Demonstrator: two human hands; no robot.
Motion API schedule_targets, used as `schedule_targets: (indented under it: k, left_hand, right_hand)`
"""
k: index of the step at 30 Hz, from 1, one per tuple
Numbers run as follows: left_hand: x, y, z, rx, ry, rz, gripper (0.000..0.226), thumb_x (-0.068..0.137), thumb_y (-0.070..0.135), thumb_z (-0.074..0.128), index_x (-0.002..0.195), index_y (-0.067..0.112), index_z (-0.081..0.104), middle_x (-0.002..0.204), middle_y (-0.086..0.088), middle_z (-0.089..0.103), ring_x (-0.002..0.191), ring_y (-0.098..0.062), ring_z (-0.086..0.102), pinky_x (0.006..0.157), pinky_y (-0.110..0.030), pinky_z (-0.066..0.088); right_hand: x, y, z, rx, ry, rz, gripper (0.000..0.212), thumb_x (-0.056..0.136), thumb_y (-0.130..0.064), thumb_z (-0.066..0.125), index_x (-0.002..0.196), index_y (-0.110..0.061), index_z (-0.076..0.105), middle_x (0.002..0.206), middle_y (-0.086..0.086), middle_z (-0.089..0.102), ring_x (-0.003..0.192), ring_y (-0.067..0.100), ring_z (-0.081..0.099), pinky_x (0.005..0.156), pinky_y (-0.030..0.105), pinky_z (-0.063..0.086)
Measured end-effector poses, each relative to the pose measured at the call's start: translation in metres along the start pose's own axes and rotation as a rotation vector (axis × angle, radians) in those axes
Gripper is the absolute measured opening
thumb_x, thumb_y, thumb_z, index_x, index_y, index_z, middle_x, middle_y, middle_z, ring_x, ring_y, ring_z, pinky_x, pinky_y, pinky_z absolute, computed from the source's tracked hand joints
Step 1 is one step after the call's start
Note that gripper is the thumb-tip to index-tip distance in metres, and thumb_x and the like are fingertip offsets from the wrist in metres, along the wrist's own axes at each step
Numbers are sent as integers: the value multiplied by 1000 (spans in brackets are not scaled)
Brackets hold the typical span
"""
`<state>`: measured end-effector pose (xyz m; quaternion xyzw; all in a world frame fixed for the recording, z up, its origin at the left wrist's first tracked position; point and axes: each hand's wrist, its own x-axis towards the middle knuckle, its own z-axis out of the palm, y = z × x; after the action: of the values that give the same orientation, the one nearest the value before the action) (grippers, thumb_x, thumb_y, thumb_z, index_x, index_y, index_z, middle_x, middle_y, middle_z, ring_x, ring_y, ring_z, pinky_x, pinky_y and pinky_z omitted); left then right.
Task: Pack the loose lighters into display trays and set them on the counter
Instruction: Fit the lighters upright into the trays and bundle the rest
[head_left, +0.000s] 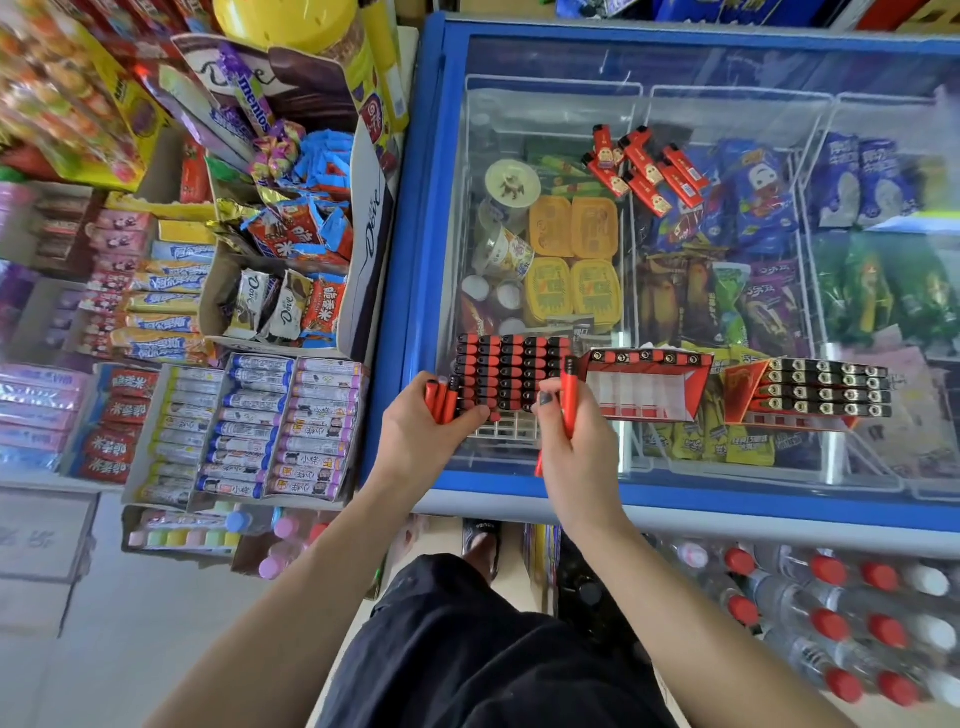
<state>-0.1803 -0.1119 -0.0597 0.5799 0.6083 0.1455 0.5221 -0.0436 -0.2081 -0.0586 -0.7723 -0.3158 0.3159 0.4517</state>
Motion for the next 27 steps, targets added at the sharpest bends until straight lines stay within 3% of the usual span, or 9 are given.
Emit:
schedule_targets:
  k: [3,5,7,12,15,18,22,25,27]
  left_hand:
    - [1,0,-3,43,-9,8,34,80,31,87,87,17,57,74,3,63,56,1,56,54,-14,46]
    - [1,0,-4,56,-14,2,36,80,35,87,86,20,55,76,-4,65,62,-10,59,59,-25,54]
    - [1,2,-6,55,8,-10,40,81,38,85,81,18,51,68,-4,57,58,-12,51,57,-29,49]
    - [-11,8,-12,-14,83,8,41,83,37,84,75,22,47,52,14,45,50,-10,44,51,-20,40]
    - [-24,15,-8,-36,-14,66,30,83,33,84,84,20,56,57,11,50,55,-12,47,55,-29,47]
    - [-33,24,-1,-30,-123,136,30,83,28,85,88,21,57,68,2,62,59,-15,52,58,-29,50]
    - [-33,30,4,62,-154,180,25,84,22,82,88,19,58,75,-4,67,57,-11,52,56,-25,48]
    - [-29,33,2,33,-187,132,22,85,19,80,91,19,59,81,3,72,62,-12,61,65,-40,60]
    - [-26,33,-1,-7,-208,102,23,85,18,81,92,20,58,86,5,74,72,-16,68,73,-48,62]
  right_hand:
    - [2,-13,-12,165,12,140,16,107,-21,48,111,-24,63,75,17,59,48,6,48,46,25,48]
    - [3,-16,-17,227,10,208,18,107,-20,48,115,-21,65,76,12,57,50,2,50,48,18,49]
    - [4,-16,-21,238,4,243,21,107,-18,48,118,-19,67,80,12,57,54,4,51,49,14,46]
    - [4,-13,-19,302,-10,315,23,105,-18,51,116,-25,70,88,14,68,66,15,60,62,32,59]
    - [7,-15,-14,307,16,335,20,104,-20,54,111,-26,72,93,8,73,81,21,70,79,40,59]
    - [7,-22,-10,352,13,341,17,104,-23,55,106,-28,71,94,17,72,72,30,64,68,42,53]
    - [8,-30,-11,381,-19,320,16,104,-28,55,104,-27,71,100,35,60,62,25,44,59,39,41]
    - [9,-31,-16,359,-69,286,16,105,-31,54,106,-32,70,89,32,59,61,24,43,59,39,40]
    - [10,-27,-23,324,-126,283,18,105,-33,52,113,-35,68,78,21,53,60,24,42,55,36,38]
